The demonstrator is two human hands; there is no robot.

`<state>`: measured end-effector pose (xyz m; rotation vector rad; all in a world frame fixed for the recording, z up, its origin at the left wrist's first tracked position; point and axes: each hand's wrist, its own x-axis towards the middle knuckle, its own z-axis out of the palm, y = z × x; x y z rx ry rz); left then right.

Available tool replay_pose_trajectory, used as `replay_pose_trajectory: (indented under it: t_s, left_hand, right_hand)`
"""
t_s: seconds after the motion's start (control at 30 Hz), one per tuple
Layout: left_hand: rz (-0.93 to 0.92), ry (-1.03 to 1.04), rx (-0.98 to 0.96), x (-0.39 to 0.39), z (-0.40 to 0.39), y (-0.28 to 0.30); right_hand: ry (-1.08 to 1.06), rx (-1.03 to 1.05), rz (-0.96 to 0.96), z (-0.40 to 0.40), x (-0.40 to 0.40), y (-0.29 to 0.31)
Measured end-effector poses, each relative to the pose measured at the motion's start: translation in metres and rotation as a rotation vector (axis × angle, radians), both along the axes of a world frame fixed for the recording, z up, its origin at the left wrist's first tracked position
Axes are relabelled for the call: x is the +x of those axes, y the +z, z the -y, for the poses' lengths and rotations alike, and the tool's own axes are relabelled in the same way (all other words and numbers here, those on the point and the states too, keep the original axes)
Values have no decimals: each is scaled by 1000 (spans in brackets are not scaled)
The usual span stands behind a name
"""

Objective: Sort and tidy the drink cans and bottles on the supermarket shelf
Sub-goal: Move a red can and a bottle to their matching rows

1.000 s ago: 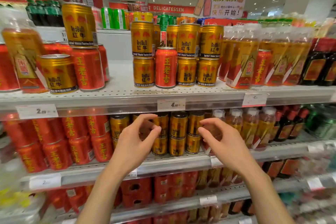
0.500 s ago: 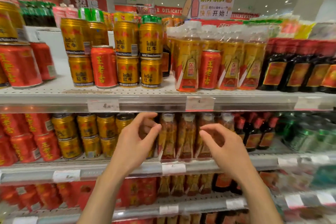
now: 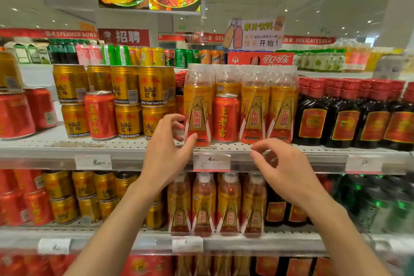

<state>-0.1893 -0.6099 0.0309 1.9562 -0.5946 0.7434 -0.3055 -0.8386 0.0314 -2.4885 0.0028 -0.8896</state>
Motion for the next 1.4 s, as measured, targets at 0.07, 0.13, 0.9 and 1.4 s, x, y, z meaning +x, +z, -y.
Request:
replay_pose_trajectory:
  t_s: [0.07,0.13,0.9,1.4]
  left_hand:
    - [-11,5,32,14,4,8]
    - [-37,2,73,25,6,14]
    - [57,-57,56,47,1,-4]
    - [-49,-212,-56,33,-2,-1]
  right_hand:
    - [8,-139,13,-2,16,17]
    - [15,-269,32,-5,32,33]
    - [9,-310,61,-19,86,86]
    - [-29,309,194,-12,41,58]
